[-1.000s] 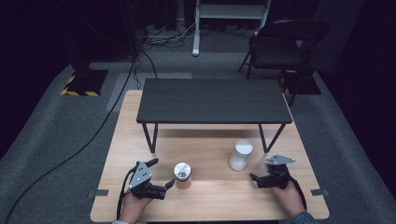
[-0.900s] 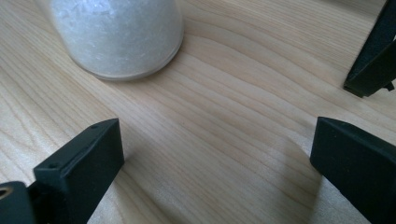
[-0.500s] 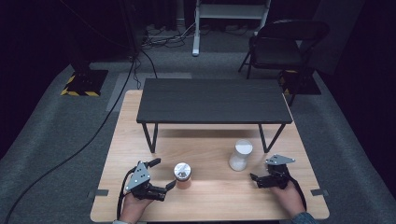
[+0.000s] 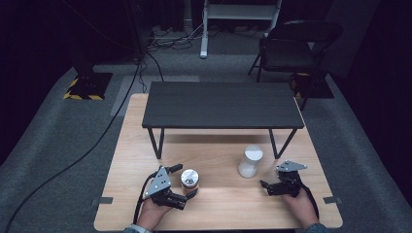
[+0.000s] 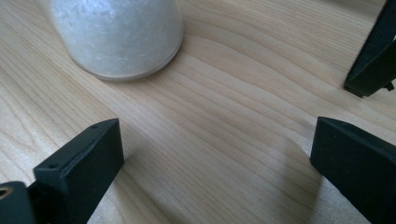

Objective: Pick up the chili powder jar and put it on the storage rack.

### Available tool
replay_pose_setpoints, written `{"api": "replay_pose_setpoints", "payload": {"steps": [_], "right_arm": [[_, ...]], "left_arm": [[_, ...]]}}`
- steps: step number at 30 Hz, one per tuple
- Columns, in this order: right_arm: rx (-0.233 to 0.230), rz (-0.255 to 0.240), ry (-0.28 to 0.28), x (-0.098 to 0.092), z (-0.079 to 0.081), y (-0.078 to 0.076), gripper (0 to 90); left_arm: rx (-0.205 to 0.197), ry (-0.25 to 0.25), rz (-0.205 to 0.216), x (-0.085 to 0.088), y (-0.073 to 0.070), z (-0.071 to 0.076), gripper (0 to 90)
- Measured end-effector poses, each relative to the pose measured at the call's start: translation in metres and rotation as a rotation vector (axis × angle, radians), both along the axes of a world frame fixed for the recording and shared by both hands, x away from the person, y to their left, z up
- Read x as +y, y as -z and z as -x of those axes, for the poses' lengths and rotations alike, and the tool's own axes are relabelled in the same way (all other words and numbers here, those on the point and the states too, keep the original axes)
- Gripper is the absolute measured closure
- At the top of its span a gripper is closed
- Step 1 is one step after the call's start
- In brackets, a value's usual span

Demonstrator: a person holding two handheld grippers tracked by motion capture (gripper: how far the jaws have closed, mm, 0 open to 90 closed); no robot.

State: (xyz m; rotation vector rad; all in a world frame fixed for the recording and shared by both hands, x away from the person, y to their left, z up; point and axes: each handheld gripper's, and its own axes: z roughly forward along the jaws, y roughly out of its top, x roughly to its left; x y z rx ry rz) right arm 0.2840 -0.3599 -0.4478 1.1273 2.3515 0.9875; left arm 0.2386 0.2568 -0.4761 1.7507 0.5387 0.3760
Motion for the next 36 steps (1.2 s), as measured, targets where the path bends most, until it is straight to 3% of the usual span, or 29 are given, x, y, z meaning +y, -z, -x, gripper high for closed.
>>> {"api": "replay_pose_setpoints", "payload": {"steps": [6, 9, 11, 16, 18, 20, 36], "right_arm": [[0.0, 0.001, 0.004, 0.001, 0.0, 0.0, 2.4], [0.0, 0.0, 0.004, 0.001, 0.0, 0.0, 2.4], [0.0, 0.0, 0.004, 0.001, 0.0, 0.0, 2.4], [0.0, 0.0, 0.003, 0.001, 0.0, 0.0, 2.4], [0.0, 0.001, 0.003, 0.001, 0.0, 0.0, 2.4], [0.0, 0.0, 0.003, 0.001, 0.0, 0.0, 2.4], [0.0, 0.001, 0.003, 0.001, 0.0, 0.0, 2.4]], "left_arm": [[0.008, -0.003, -0.018, -0.005, 0.003, -0.004, 3.7], [0.032, -0.008, -0.028, -0.007, 0.007, -0.006, 7.0], [0.071, -0.011, -0.029, -0.008, 0.012, -0.01, 8.4], [0.092, -0.022, -0.092, -0.015, 0.012, -0.012, 13.5], [0.068, -0.022, -0.135, -0.019, 0.01, -0.008, 24.5], [0.074, -0.029, -0.139, -0.019, 0.011, -0.008, 29.6], [0.075, -0.041, -0.152, -0.023, 0.01, -0.007, 29.9]]}}
